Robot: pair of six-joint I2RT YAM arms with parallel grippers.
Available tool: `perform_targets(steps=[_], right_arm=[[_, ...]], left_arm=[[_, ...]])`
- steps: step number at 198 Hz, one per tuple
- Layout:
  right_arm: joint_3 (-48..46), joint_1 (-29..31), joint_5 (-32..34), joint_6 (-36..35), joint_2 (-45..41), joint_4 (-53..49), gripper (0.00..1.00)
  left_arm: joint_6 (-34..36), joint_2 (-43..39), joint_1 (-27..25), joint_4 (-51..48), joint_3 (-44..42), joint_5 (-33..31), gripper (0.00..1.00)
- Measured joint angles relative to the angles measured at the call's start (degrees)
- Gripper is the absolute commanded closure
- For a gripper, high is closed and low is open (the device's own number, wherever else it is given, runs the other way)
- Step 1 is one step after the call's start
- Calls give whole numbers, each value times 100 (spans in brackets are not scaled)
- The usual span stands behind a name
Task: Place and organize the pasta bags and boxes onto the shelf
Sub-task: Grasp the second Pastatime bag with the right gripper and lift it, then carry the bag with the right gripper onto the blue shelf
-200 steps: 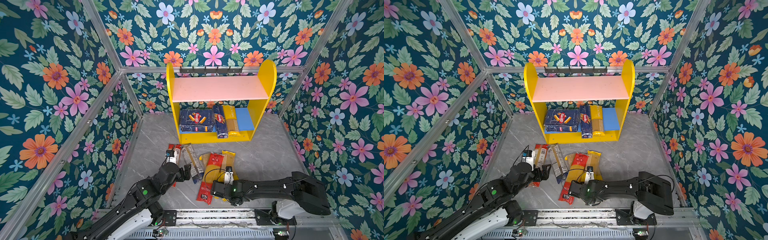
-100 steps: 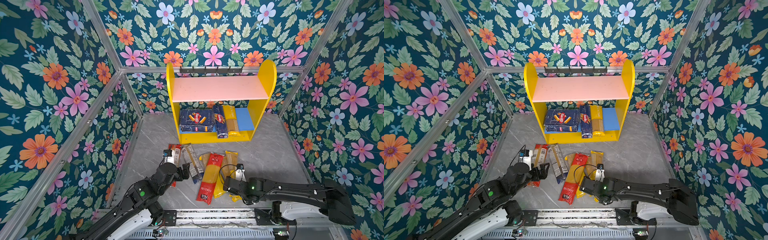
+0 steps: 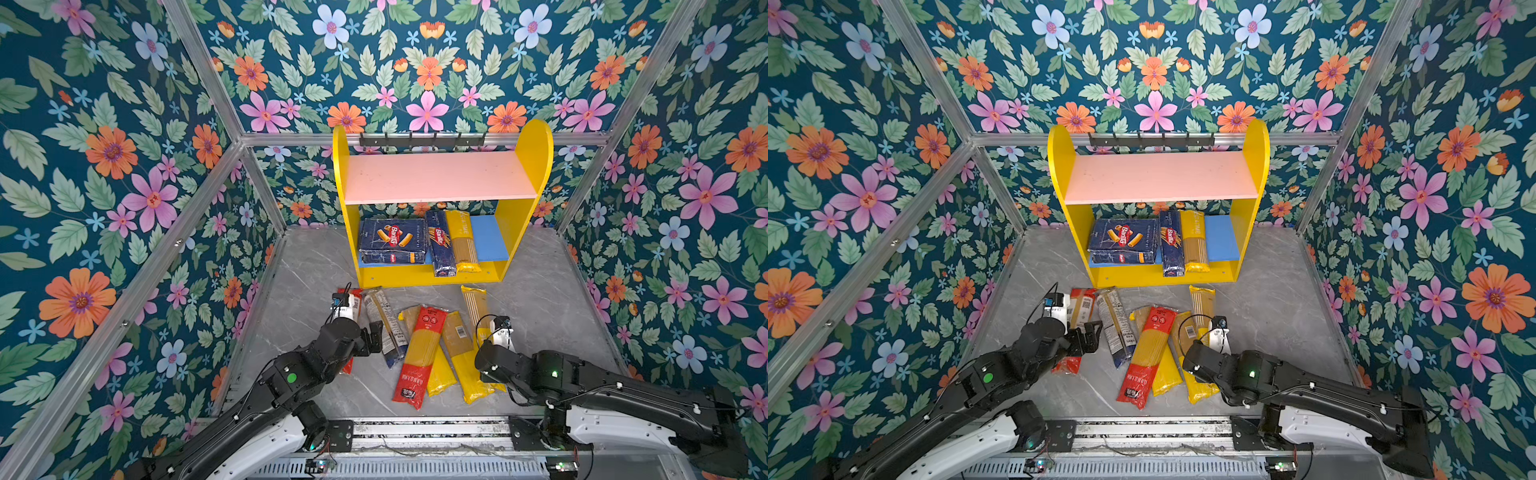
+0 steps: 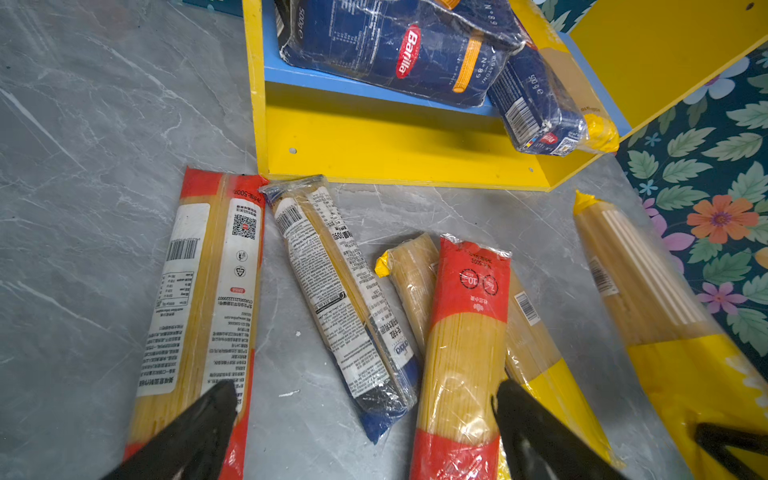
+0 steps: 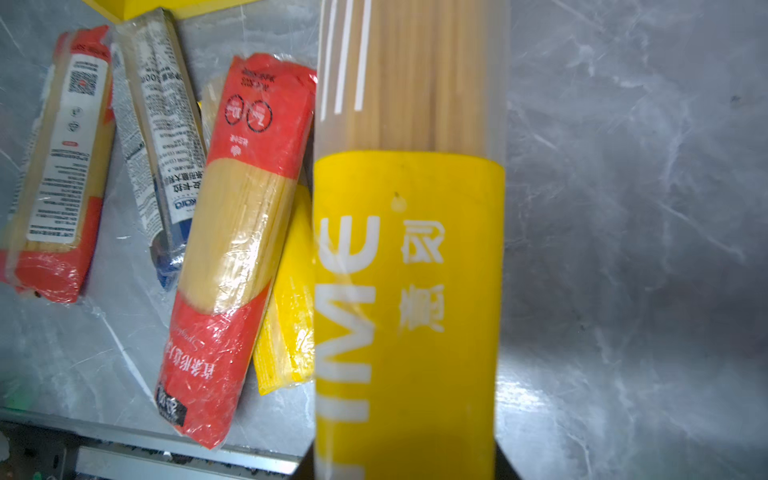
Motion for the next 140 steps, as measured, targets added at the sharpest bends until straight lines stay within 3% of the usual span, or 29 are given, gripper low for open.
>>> perform_targets(steps=[72,140], right_arm=[[699,-1390,-350,-1213,-42,-223,68],[1613,-3143,-1318,-2599,798,190,68]], left_arm=[[299,695,0,284,507,7,0],[706,1486,0,553,1075,55,0]])
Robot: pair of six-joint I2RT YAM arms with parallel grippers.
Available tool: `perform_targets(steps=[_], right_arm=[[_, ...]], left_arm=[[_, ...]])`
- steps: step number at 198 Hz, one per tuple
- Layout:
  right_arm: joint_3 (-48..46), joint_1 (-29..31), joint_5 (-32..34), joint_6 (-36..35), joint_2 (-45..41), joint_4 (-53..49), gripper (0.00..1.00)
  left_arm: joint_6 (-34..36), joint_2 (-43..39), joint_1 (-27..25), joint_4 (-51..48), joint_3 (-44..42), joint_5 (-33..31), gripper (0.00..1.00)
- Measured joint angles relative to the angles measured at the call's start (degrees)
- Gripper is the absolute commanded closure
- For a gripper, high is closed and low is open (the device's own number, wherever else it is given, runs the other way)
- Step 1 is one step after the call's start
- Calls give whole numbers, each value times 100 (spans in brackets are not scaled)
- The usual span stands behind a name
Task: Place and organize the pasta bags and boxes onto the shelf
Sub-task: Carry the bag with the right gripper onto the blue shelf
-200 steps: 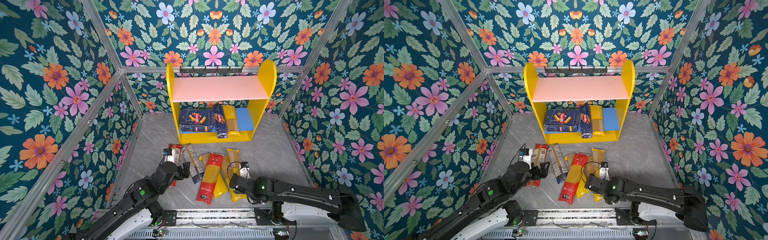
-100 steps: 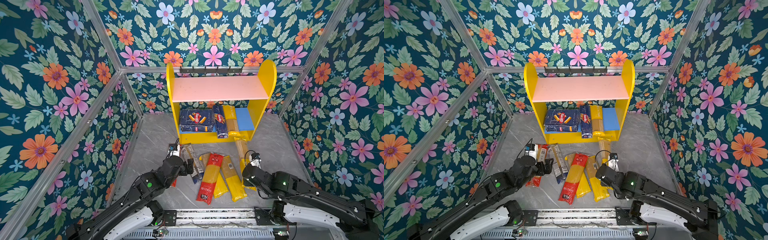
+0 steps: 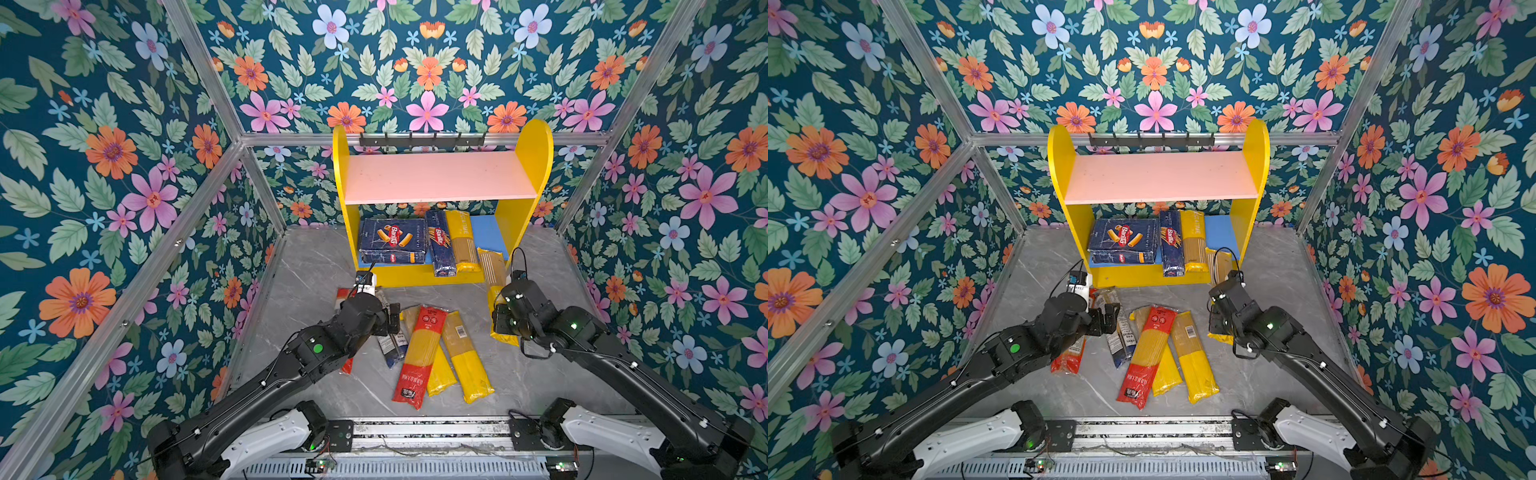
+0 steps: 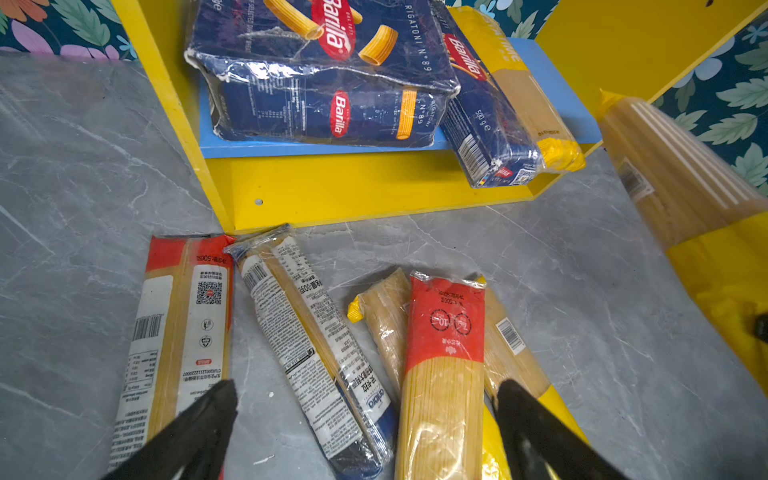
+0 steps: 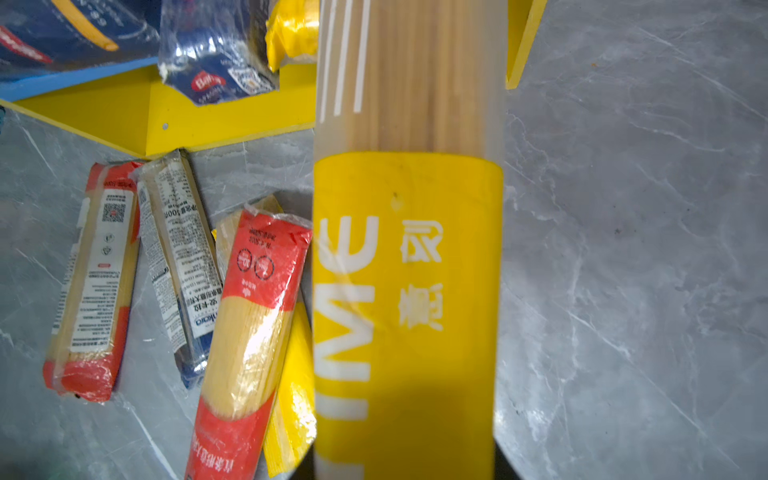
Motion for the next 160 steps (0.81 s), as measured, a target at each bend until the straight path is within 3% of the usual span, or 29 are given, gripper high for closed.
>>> perform_targets(steps=[66,117,160], right_arm=[[754,-1316,-964,-879,1126,778,68],[1497,-1674,-1261,-1399,2074,1147,68],[1982,-1849,-1108,-1816,2741,1283,68]], left_arm=[[463,345,0,356,573,181,0],[704,529,0,437,662,175,0],[833,592,0,442,673,103,0]])
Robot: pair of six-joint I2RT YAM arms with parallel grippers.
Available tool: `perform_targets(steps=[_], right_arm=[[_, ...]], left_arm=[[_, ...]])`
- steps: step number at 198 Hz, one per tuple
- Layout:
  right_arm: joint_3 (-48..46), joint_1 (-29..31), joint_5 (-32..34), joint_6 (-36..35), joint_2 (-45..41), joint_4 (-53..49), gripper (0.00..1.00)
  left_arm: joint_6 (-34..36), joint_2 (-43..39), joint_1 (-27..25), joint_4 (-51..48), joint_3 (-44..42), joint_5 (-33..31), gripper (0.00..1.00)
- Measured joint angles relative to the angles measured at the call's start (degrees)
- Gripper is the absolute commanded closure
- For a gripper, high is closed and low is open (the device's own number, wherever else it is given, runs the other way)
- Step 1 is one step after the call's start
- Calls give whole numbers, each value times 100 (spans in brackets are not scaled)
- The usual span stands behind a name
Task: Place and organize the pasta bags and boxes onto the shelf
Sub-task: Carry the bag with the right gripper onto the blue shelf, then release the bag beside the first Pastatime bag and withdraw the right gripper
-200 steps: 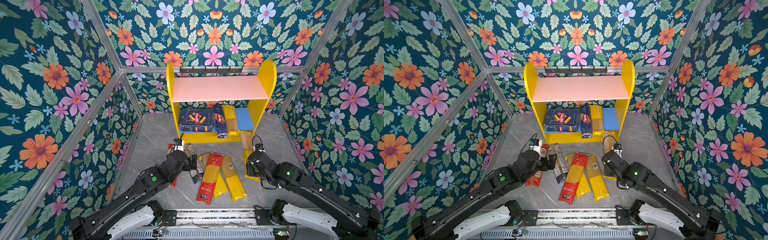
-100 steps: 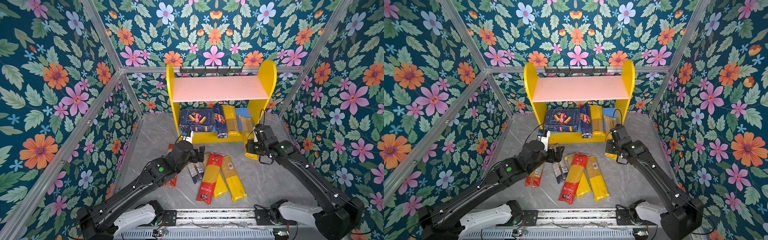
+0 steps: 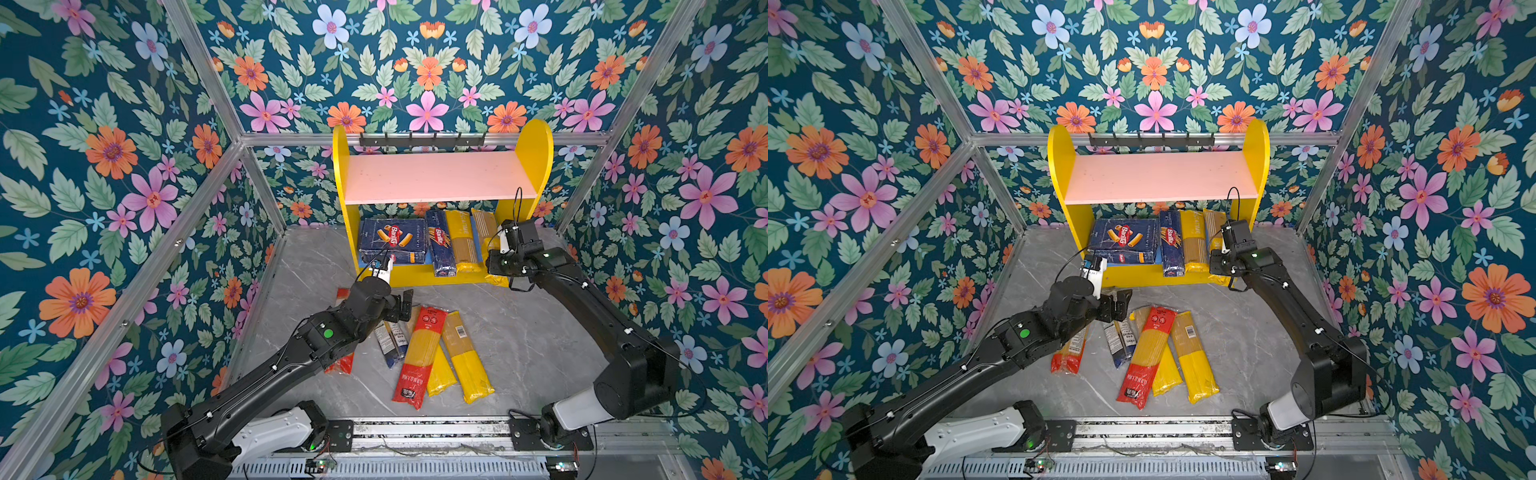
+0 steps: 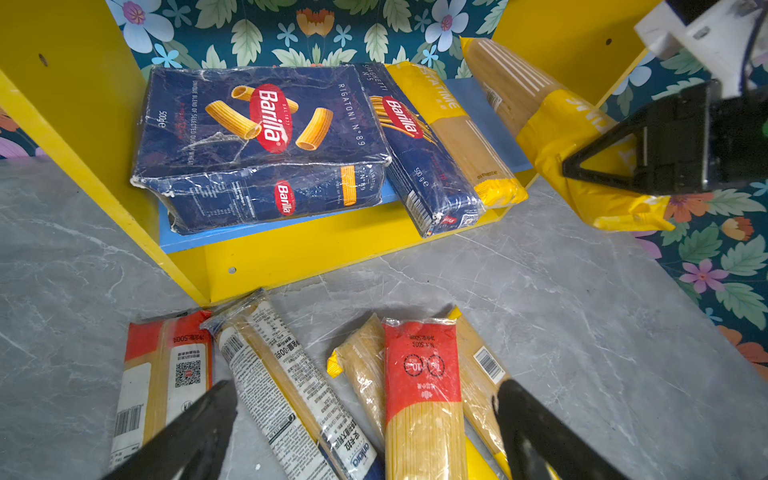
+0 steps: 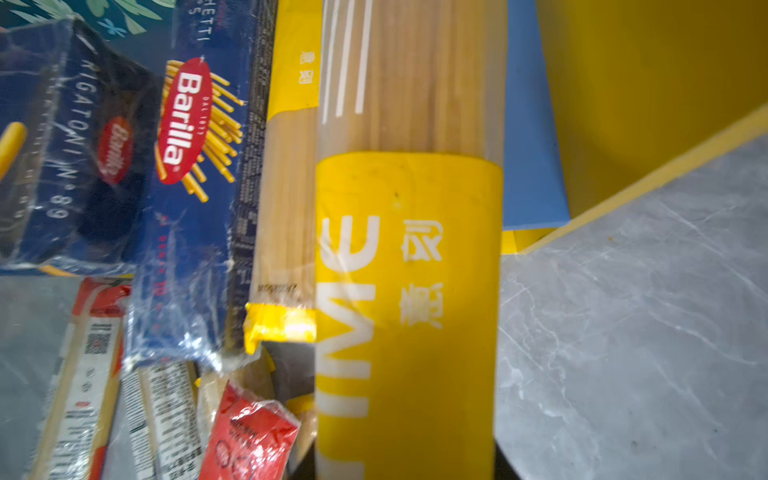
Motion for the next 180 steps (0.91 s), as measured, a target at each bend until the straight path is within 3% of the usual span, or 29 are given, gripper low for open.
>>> perform_targets(steps=[134,162,180], right_arm=[[1316,-334,282,-774,1762,315,65],[1480,-413,297,-793,1888,422,50],[1513,-487,297,-785,1888,531,24]], left_arm=[[271,361,4,103,232,-216,0],[286,380,9,103,271,-227,0],[286,387,9,103,293,-229,0]])
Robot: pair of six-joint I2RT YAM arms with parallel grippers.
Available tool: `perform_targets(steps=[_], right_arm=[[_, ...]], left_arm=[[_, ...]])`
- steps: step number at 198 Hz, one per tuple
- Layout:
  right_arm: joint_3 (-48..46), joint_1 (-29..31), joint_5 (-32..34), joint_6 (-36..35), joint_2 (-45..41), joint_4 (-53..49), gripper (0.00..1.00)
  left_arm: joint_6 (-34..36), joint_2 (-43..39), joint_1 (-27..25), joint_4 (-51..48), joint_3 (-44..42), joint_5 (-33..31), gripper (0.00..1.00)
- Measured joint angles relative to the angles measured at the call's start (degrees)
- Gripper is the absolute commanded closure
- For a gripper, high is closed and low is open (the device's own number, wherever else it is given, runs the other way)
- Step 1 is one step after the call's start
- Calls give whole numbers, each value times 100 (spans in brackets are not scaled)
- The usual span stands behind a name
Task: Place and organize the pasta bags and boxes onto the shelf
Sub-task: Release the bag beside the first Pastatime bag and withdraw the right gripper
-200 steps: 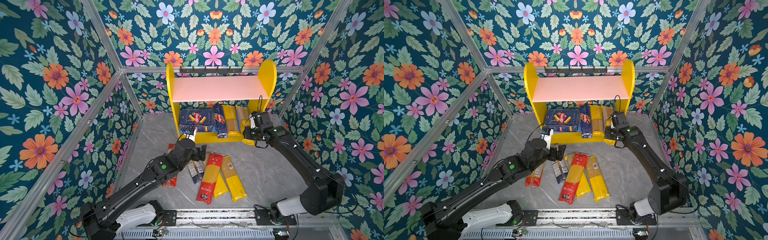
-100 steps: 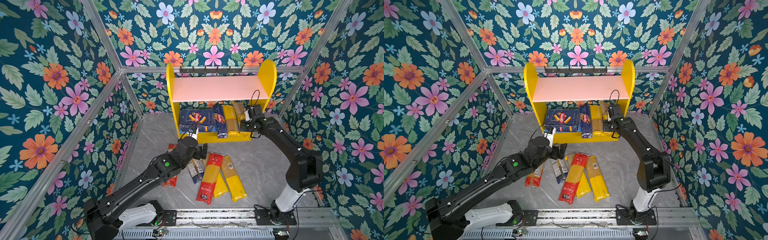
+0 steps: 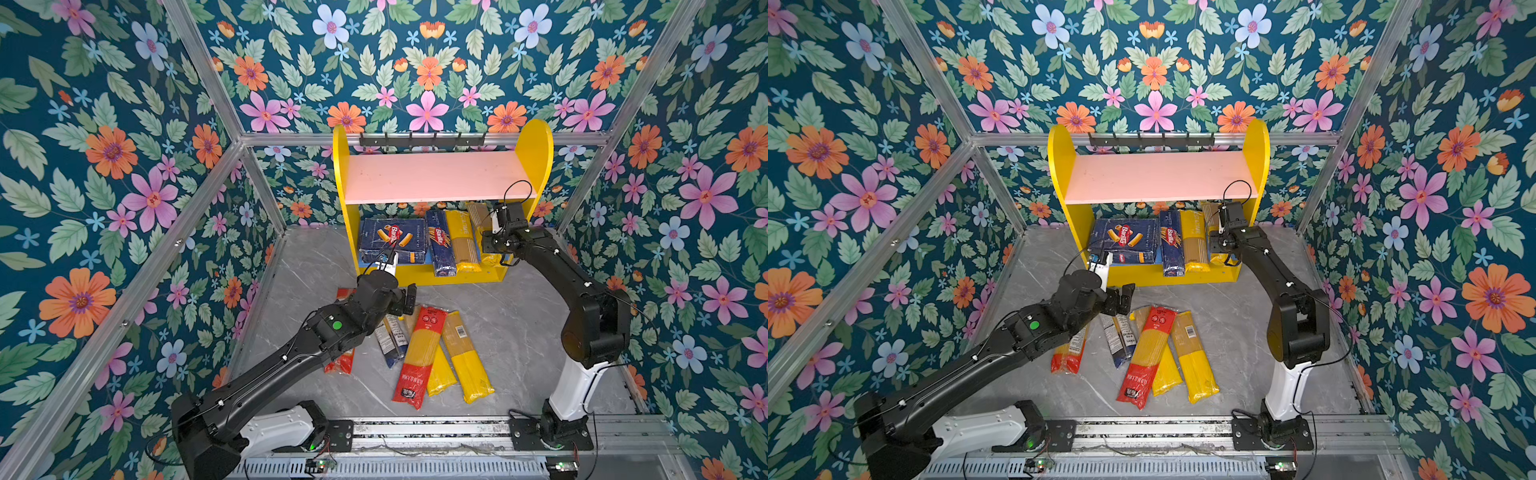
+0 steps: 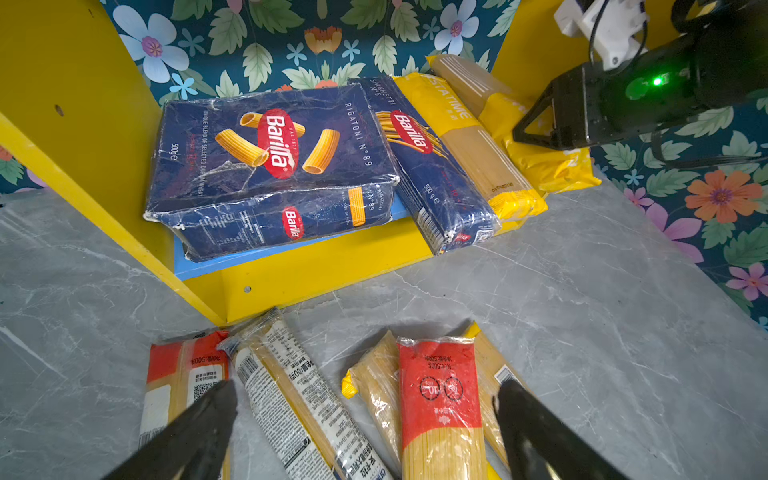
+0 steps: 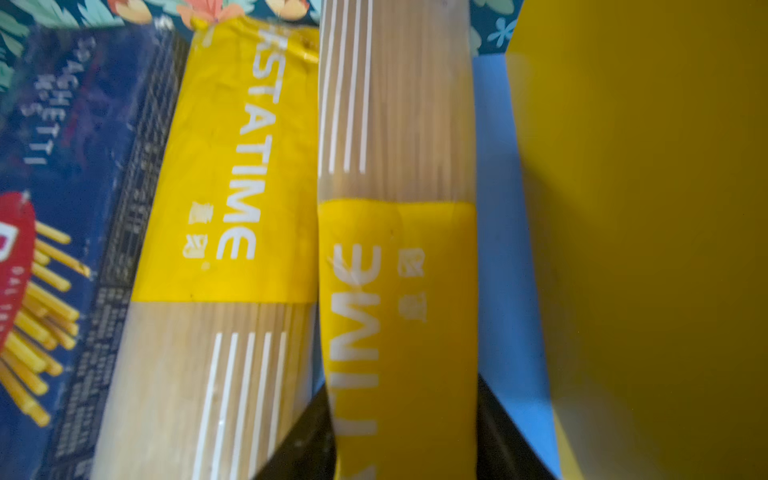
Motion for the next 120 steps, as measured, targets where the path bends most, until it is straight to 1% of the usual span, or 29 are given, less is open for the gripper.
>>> perform_targets(steps=[5,14,30,76,120], right_arm=[[4,-11,0,9,-2,28,20],[0,-15,-94,-59,-11,61,15],[-96,9,-149,-52,-105,125,11],[-525,15,-315,9,-636,157,7],[-1147,-33,-131,293,-1377,24,7]], left_arm=[[0,0,0,-4,4,0,0],[-2,-7,0,-2,7,0,0],[-4,-39,0,-28,7,0,0],[-46,-247,0,-109,-28,7,0],[-175,-584,-4,-166,-199,17,0]])
